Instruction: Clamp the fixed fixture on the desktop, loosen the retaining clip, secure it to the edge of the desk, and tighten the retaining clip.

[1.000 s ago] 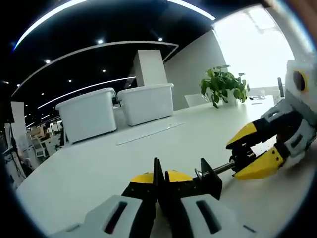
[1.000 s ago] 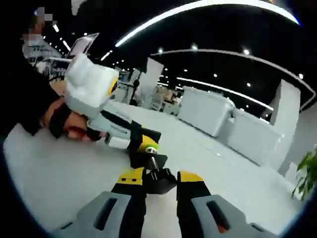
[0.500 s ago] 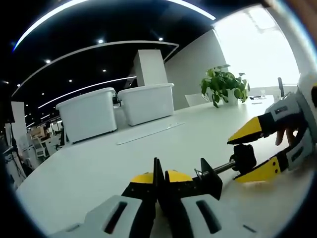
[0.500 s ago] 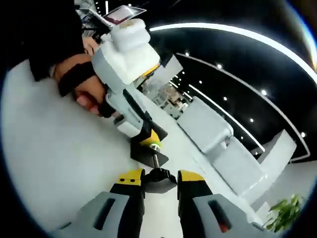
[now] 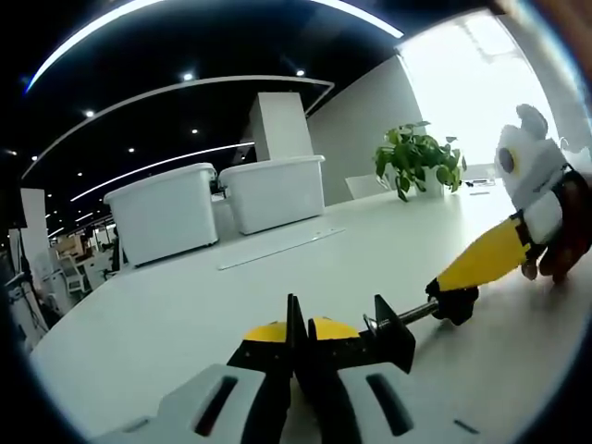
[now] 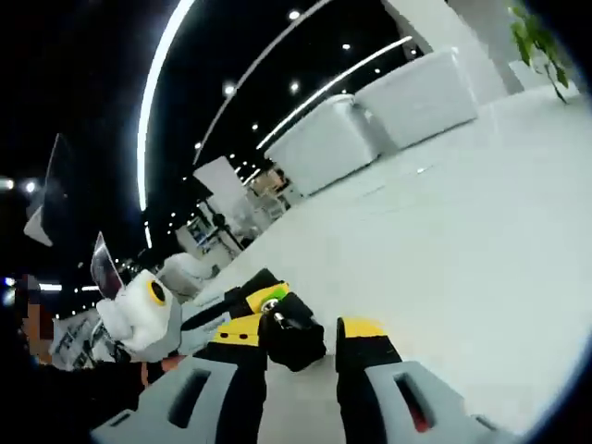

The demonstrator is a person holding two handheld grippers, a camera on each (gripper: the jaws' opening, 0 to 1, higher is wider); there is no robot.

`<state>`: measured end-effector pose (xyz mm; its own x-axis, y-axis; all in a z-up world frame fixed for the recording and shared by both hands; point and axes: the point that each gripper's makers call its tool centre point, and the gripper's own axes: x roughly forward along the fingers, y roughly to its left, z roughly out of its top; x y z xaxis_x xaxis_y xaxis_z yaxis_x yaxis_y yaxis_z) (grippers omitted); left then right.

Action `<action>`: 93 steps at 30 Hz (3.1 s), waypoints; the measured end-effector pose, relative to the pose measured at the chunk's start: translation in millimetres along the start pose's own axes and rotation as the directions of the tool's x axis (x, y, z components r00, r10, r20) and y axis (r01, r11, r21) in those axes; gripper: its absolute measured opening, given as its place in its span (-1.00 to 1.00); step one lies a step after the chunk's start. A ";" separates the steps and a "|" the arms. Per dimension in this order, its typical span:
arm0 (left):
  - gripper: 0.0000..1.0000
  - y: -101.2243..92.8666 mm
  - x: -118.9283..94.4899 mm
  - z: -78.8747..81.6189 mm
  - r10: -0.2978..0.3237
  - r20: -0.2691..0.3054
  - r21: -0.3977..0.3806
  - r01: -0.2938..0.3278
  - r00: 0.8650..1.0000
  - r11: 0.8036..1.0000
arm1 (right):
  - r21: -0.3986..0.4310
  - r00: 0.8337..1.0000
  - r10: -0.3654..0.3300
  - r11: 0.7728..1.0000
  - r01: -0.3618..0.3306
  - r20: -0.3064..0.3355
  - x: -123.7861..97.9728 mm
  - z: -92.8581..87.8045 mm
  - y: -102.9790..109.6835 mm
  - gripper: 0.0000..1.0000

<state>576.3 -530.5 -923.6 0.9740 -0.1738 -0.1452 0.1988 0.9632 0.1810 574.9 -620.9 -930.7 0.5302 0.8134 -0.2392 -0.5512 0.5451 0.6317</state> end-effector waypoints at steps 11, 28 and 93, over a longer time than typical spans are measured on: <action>-0.87 4.2 3.9 -3.9 -0.003 0.001 0.000 0.003 1.000 1.000 | -0.473 1.000 -0.002 0.881 0.015 0.028 1.6 2.3 15.0 -0.65; -0.87 7.6 9.4 -6.2 -0.004 0.002 0.004 0.004 1.000 1.000 | -0.977 0.986 0.011 -0.131 0.167 0.167 -17.3 -24.8 49.8 -0.65; -0.87 -0.9 1.3 -1.2 -0.003 0.000 0.010 0.003 1.000 1.000 | -0.983 0.985 -0.036 0.073 0.171 0.169 -1.5 -12.3 33.8 -0.54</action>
<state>577.3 -531.4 -925.2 0.9735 -0.1766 -0.1455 0.2027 0.9606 0.1903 547.6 -601.2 -918.1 0.6509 0.7473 -0.1335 -0.5822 0.3786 -0.7195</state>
